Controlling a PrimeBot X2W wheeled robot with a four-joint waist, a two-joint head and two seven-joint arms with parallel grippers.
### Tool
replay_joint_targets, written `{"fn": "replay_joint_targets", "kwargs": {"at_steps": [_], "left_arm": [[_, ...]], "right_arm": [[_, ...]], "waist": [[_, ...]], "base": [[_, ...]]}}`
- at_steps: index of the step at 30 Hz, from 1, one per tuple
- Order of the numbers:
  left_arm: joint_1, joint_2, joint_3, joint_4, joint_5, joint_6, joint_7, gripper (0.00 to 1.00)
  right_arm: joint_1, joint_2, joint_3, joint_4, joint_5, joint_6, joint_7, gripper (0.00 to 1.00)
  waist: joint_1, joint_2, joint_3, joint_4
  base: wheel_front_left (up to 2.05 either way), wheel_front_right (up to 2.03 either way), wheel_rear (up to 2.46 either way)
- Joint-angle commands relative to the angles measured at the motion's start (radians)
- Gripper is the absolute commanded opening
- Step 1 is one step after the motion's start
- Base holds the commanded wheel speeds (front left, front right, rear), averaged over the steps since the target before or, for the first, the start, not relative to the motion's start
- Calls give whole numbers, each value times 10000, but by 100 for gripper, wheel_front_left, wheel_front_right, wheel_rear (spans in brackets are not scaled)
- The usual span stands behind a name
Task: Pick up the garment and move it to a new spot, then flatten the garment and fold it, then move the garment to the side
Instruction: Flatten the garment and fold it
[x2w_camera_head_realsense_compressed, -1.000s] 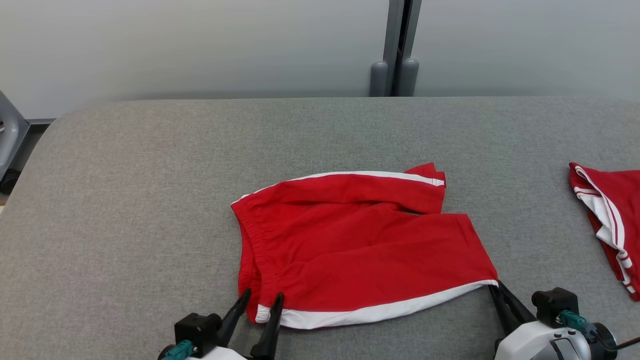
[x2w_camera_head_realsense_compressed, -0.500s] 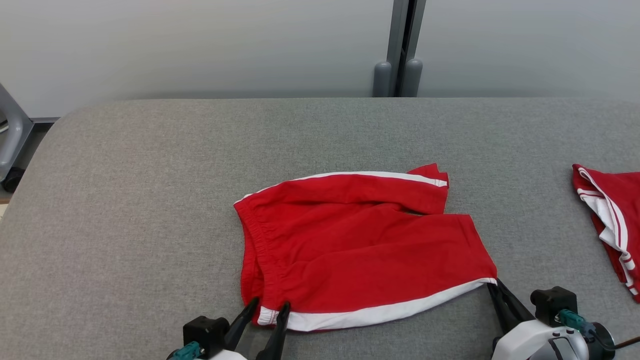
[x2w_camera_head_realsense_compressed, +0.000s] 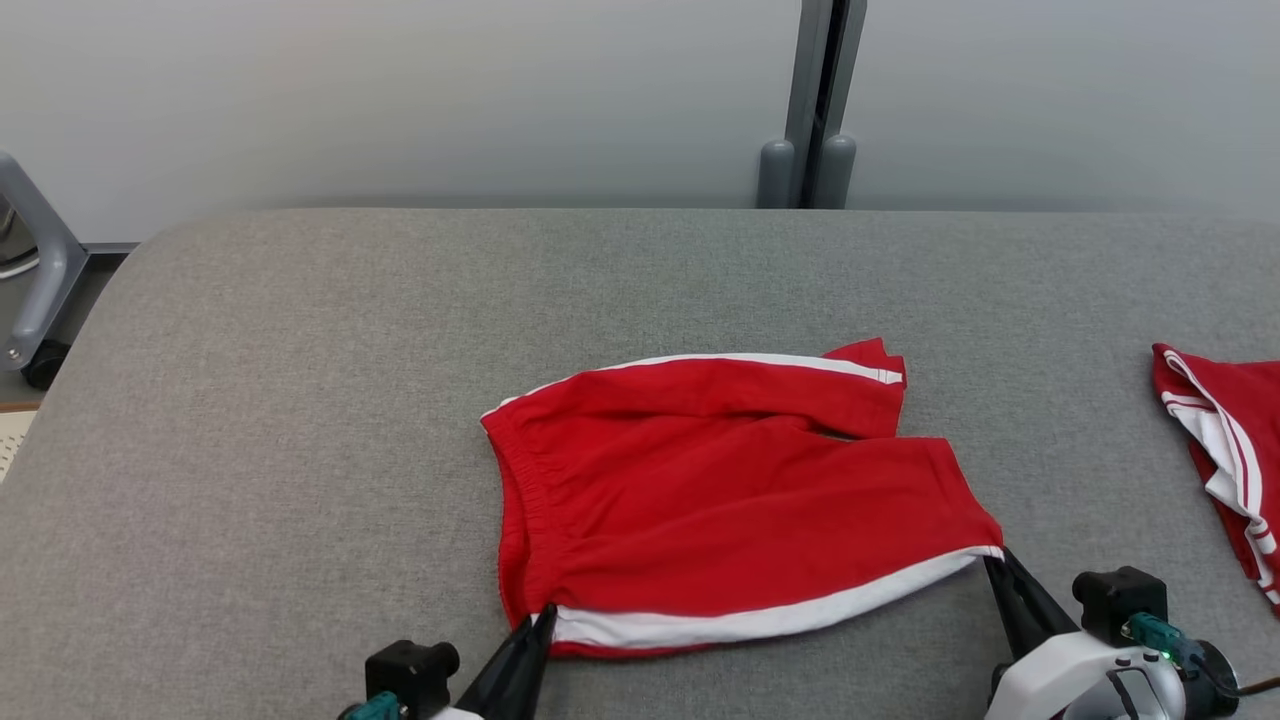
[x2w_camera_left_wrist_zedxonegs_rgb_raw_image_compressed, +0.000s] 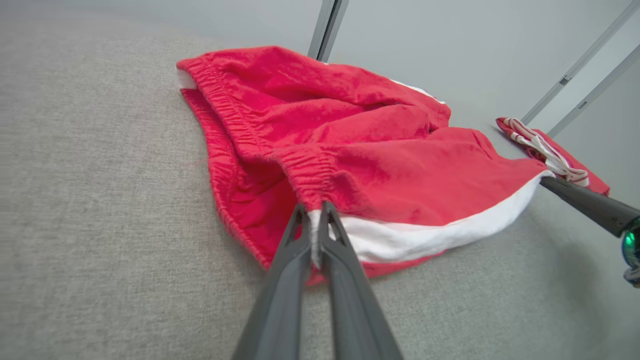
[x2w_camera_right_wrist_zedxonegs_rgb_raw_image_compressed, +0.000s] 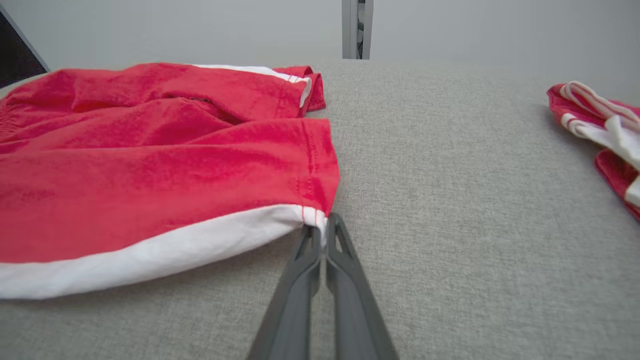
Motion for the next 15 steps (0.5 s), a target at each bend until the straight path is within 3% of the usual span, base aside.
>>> {"fn": "replay_joint_targets", "kwargs": {"at_steps": [1,9,14,15], "left_arm": [[-41,76,165,-206,117,-13,-45,0],[-736,263,781,-1061,278,-14,-45,0],[-2198,949,893,-1796,383,-12,-46,0],[-2966,1340,864,-2001,322,-13,-45,0]], "right_arm": [[-67,-22,-60,-141,17,-4,5,0],[-590,-30,-29,-1424,459,-4,4,0],[-1612,-418,26,-2748,860,-4,6,0],[-2150,-671,64,-3233,1055,-4,6,0]], "waist": [[0,0,-53,13],[0,0,-471,-113],[0,0,-722,-252],[0,0,-814,-297]], "base": [[0,0,0],[0,0,0],[0,0,0],[0,0,0]]}}
